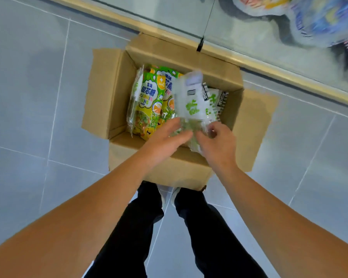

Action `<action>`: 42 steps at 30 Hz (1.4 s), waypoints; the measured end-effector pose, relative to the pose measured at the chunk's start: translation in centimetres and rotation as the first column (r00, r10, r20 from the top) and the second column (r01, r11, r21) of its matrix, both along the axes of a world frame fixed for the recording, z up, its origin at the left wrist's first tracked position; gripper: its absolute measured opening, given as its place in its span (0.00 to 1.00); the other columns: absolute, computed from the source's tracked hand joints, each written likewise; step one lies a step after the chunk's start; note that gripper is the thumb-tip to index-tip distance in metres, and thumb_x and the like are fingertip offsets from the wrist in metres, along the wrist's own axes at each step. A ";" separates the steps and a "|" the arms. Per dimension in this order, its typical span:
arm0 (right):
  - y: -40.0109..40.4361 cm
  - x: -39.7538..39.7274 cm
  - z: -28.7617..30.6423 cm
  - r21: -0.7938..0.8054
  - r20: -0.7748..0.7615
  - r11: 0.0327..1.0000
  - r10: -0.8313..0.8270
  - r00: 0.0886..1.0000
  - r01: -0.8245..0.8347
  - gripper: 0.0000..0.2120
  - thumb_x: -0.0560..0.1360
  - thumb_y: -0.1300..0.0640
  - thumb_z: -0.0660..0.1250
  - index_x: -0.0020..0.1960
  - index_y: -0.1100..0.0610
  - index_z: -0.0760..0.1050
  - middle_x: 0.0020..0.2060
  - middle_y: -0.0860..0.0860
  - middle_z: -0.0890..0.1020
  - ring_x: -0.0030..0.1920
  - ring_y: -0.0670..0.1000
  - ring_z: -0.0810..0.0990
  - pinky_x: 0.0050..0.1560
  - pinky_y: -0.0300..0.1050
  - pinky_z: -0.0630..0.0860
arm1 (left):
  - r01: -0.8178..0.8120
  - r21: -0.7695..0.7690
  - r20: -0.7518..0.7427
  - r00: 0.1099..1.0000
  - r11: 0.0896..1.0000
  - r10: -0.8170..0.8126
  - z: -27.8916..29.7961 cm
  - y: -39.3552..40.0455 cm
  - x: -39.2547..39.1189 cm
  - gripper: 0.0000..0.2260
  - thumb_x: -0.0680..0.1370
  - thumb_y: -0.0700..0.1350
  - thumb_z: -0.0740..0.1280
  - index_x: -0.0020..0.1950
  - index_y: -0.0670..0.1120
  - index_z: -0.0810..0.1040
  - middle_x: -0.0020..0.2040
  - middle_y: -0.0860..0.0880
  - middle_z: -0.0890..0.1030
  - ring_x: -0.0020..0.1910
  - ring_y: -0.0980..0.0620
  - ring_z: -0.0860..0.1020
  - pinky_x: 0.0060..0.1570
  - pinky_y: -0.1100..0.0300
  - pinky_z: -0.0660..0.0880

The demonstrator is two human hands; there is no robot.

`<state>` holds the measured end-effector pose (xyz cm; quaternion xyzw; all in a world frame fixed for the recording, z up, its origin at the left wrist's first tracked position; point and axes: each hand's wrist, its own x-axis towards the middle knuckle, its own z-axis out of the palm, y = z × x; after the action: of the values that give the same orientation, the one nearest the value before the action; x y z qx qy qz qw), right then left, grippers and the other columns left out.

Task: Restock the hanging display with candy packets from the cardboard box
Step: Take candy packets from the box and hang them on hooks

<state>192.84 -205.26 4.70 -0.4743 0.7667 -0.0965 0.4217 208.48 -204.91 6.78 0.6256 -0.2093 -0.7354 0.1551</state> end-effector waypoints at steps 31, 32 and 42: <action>1.7 -1.7 14.2 0.338 0.326 0.898 -0.393 0.860 0.282 0.04 0.75 0.60 0.72 0.46 0.52 0.79 0.39 0.52 0.81 0.39 0.54 0.79 0.44 0.46 0.78 | -0.210 0.101 0.150 0.970 0.972 0.194 12.4 1.1 3.9 0.18 0.76 0.49 0.72 0.64 0.47 0.75 0.57 0.47 0.81 0.53 0.50 0.82 0.55 0.51 0.80; 1.5 -1.6 13.4 0.313 0.283 0.895 -0.406 0.869 0.316 0.05 0.76 0.60 0.71 0.45 0.52 0.77 0.37 0.49 0.80 0.38 0.51 0.77 0.40 0.42 0.76 | -0.214 0.091 0.190 0.962 0.973 0.194 11.4 1.0 4.0 0.19 0.76 0.49 0.71 0.65 0.47 0.74 0.56 0.47 0.81 0.53 0.50 0.82 0.55 0.52 0.79; -1.1 -1.6 -0.2 0.317 -0.036 0.895 -0.319 0.947 0.314 0.15 0.75 0.54 0.71 0.58 0.56 0.72 0.48 0.53 0.79 0.48 0.56 0.77 0.48 0.49 0.74 | 0.072 0.034 0.532 0.843 0.997 -0.079 -0.8 0.3 8.1 0.17 0.75 0.47 0.70 0.63 0.49 0.75 0.63 0.51 0.78 0.59 0.49 0.77 0.60 0.51 0.74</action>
<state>191.19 -206.40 4.53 -0.2681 0.8355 -0.0426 0.4777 216.62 -204.66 5.98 0.7973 -0.2638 -0.5398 0.0580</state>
